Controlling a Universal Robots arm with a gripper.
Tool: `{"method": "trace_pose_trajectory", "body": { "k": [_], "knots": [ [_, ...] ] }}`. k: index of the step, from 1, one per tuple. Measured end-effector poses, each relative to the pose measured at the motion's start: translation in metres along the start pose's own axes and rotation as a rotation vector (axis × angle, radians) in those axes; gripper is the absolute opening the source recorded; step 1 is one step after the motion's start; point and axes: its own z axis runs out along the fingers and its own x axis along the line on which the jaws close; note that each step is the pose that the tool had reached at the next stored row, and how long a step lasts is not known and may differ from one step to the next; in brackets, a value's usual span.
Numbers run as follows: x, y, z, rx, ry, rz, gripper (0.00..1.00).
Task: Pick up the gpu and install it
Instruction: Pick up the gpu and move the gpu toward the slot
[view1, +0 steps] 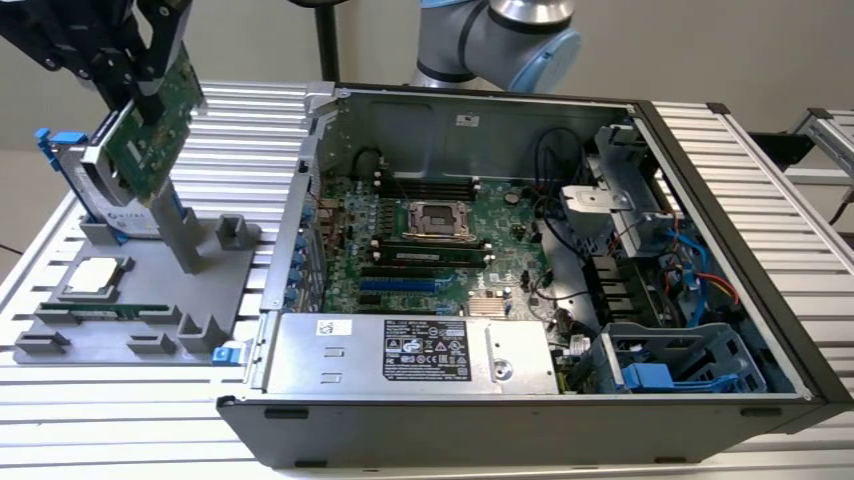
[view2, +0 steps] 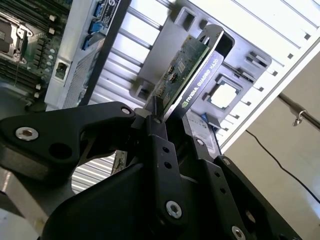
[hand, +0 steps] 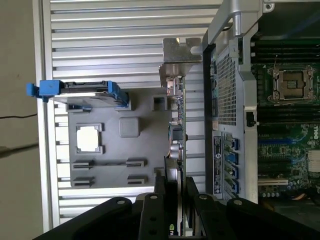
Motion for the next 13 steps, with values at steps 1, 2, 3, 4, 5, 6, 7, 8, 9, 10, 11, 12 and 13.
{"method": "trace_pose_trajectory", "body": {
  "k": [1, 2, 3, 4, 5, 6, 7, 8, 9, 10, 11, 12, 13],
  "knots": [
    [-0.0011, 0.0001, 0.0, 0.0, 0.0, 0.0, 0.0],
    [-0.0025, 0.0001, 0.0001, 0.0, 0.0, 0.0, 0.0],
    [-0.0037, 0.0002, 0.0001, 0.0, 0.0, 0.0, 0.0],
    [-0.005, 0.0003, 0.0001, 0.0, 0.0, 0.0, 0.0],
    [-0.0061, 0.0003, 0.0001, 0.0, -0.0001, 0.0, 0.0],
    [-0.0072, 0.0004, 0.0002, 0.0, 0.0, 0.0, 0.0],
    [-0.0084, 0.0004, 0.0002, -0.0001, -0.0001, 0.0, 0.0],
    [-0.0097, 0.0005, 0.0002, 0.0, 0.0, 0.0, 0.0],
    [-0.0111, 0.0006, 0.0002, 0.0001, 0.0001, 0.0, 0.0],
    [-0.0126, 0.0007, 0.0002, 0.0, 0.0, 0.0, 0.0],
    [-0.0138, 0.0007, 0.0003, 0.0, 0.0, 0.0, 0.0],
    [-0.0152, 0.0008, 0.0003, 0.0, 0.0, 0.0, 0.0],
    [-0.0165, 0.0009, 0.0004, -0.0001, -0.0001, 0.0, 0.0]
  ]
}}
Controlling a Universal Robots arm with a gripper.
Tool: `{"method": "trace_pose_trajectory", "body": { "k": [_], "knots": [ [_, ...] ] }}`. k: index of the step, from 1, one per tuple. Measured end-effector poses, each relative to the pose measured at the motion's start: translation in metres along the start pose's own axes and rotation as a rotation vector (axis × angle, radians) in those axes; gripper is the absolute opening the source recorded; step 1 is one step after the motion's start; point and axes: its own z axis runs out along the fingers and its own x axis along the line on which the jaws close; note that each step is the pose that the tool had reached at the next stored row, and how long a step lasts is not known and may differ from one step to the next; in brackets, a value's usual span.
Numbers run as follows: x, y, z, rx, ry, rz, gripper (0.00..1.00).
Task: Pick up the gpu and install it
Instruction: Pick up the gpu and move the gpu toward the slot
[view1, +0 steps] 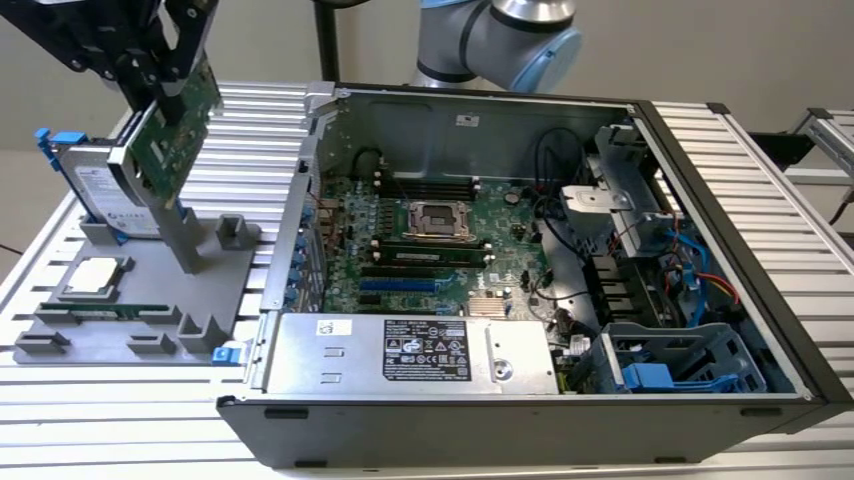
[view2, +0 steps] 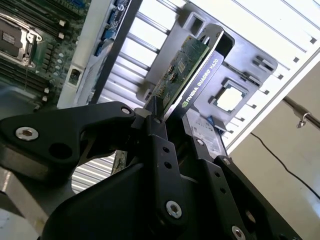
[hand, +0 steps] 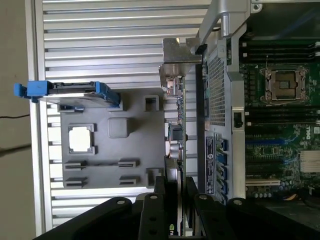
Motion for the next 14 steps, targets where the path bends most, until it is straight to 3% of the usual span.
{"method": "trace_pose_trajectory", "body": {
  "k": [14],
  "knots": [
    [-0.0139, 0.0007, 0.0003, 0.0001, 0.0001, 0.0, 0.0]
  ]
}}
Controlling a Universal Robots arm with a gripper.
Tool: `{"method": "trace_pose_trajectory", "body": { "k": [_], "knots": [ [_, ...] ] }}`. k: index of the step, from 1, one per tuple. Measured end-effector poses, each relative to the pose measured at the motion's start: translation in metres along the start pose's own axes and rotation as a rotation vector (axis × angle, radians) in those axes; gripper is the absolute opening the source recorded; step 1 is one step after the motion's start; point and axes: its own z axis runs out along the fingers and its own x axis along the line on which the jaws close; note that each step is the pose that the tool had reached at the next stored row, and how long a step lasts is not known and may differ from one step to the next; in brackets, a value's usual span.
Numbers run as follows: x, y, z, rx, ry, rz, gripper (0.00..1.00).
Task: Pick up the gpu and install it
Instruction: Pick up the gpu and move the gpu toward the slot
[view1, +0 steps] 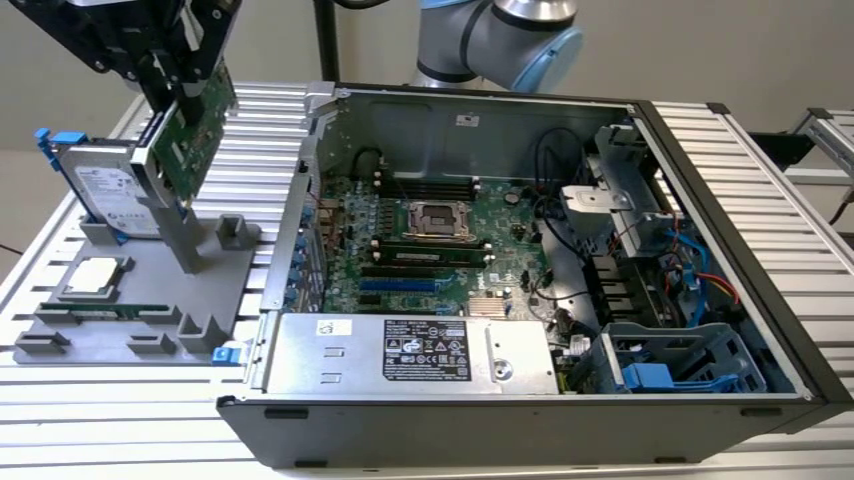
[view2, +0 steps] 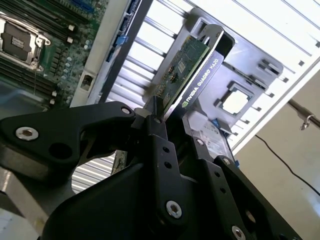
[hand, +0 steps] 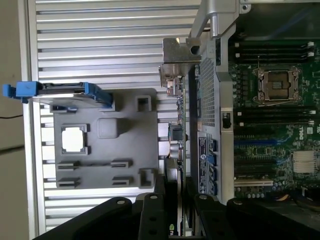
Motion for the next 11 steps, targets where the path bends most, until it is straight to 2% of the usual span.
{"method": "trace_pose_trajectory", "body": {
  "k": [11],
  "knots": [
    [-0.0065, 0.0003, 0.0001, 0.0, 0.0, 0.0, 0.0]
  ]
}}
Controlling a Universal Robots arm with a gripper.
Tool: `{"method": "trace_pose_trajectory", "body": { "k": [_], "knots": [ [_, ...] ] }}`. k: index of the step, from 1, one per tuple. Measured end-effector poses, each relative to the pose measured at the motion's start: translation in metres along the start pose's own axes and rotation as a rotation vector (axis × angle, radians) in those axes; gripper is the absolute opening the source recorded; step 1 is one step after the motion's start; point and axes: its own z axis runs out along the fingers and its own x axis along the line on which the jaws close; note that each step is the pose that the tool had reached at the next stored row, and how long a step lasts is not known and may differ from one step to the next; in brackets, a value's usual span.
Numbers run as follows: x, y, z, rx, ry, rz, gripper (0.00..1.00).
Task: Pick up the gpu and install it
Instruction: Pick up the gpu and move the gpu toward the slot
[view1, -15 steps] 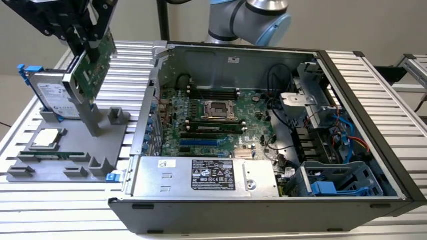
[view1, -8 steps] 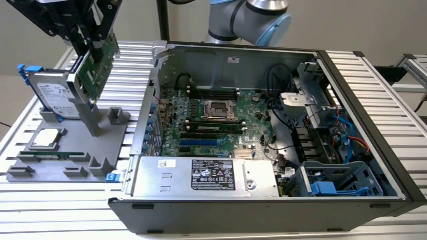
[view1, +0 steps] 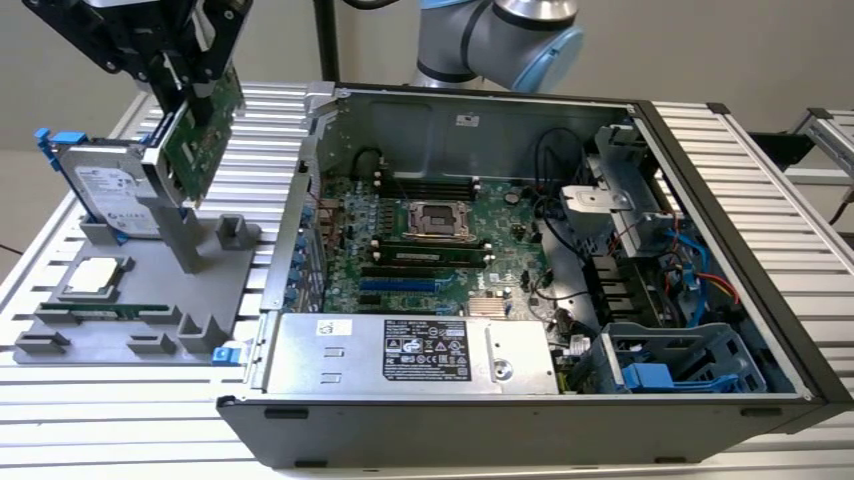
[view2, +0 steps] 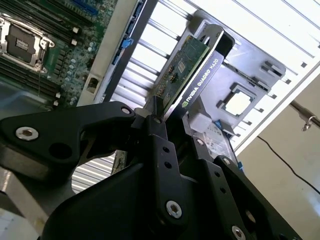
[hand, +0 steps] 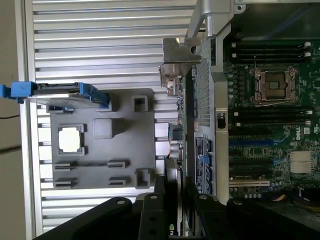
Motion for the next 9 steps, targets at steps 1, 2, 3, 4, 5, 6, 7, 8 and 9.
{"method": "trace_pose_trajectory", "body": {
  "k": [1, 2, 3, 4, 5, 6, 7, 8, 9],
  "knots": [
    [-0.0005, 0.0, 0.0, 0.0, 0.0, 0.0, 0.0],
    [-0.0011, 0.0001, 0.0, 0.0001, 0.0001, 0.0, 0.0],
    [-0.0016, 0.0001, 0.0, 0.0, 0.0001, 0.0, 0.0],
    [-0.0021, 0.0001, 0.0001, 0.0, 0.0, 0.0, 0.0],
    [-0.0027, 0.0001, 0.0001, 0.0, 0.0, 0.0, 0.0],
    [-0.0031, 0.0002, 0.0001, 0.0, 0.0, 0.0, 0.0],
    [-0.0036, 0.0002, 0.0001, 0.0, 0.0, 0.0, 0.0],
    [-0.0041, 0.0002, 0.0, 0.0, 0.0001, 0.0, 0.0],
    [-0.0046, 0.0002, 0.0001, 0.0001, 0.0001, 0.0, 0.0]
  ]
}}
